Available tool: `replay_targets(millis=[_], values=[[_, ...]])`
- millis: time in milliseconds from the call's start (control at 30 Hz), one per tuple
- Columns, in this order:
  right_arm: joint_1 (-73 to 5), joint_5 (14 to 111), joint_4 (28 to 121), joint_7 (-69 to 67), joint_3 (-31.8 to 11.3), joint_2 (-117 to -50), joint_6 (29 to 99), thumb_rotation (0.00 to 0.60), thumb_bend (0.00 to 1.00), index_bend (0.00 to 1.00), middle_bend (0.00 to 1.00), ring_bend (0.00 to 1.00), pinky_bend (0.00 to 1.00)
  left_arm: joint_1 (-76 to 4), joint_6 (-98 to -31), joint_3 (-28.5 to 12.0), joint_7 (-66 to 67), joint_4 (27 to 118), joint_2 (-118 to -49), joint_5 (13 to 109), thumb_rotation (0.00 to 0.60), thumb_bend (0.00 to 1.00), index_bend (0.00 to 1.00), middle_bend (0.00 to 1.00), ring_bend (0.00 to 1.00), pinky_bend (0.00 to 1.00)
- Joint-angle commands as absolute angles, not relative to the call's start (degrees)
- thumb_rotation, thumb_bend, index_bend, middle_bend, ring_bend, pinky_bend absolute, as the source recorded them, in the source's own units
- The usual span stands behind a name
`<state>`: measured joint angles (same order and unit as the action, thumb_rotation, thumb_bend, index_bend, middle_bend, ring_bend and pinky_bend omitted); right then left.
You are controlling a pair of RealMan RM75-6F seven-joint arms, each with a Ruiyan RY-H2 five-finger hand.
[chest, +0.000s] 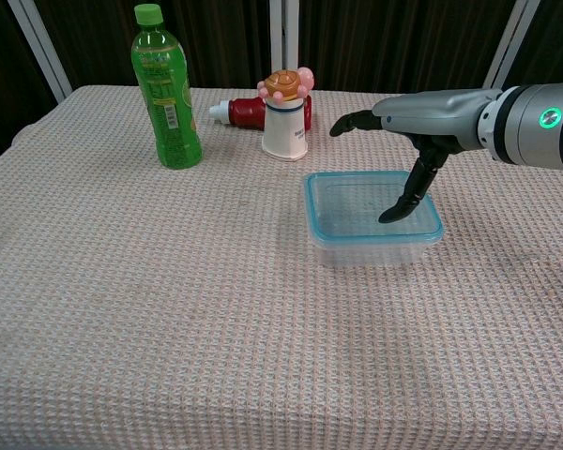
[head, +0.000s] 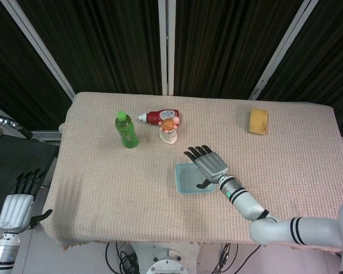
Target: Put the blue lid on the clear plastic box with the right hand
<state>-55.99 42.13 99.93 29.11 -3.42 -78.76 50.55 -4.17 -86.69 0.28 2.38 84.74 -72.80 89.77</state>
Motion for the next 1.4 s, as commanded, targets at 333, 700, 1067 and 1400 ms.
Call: replay_targets(millis=[333,700,1067,1400], values=[[-55.4,41.6,100.2,28.9,-3.0,-78.3,50.6,0.579,0.00,0.00,0.00,0.00,0.00,-4.3,-86.5,0.3,2.2,84.5,-72.9,89.8,0.600,0.00,0.06,0.00,0.00,0.00],[-53.9,44.2,103.0,26.6,-3.7,-75.5,51.4,0.579,0.00,0.00,0.02,0.00,0.00,-4.2,-86.7,0.3,2.1,84.3,-73.1,89.9,0.600,0.00,0.06,0.00,0.00,0.00],[-47.1,61.6,98.4,8.5,-6.4,-79.7,54.3,0.600,0.52,0.43,0.48,0.31,0.30,-4.0,-87.1,0.5,2.6,85.1,-72.7,90.3,0.600,0.00,0.06,0.00,0.00,0.00],[-43.1,66.0,86.9,-17.9,-11.1,-87.9,52.3,0.600,0.67,0.90,0.84,0.74,0.85,-3.9,-87.2,0.7,3.2,85.8,-72.4,90.4,0.600,0.00,0.06,0.00,0.00,0.00]])
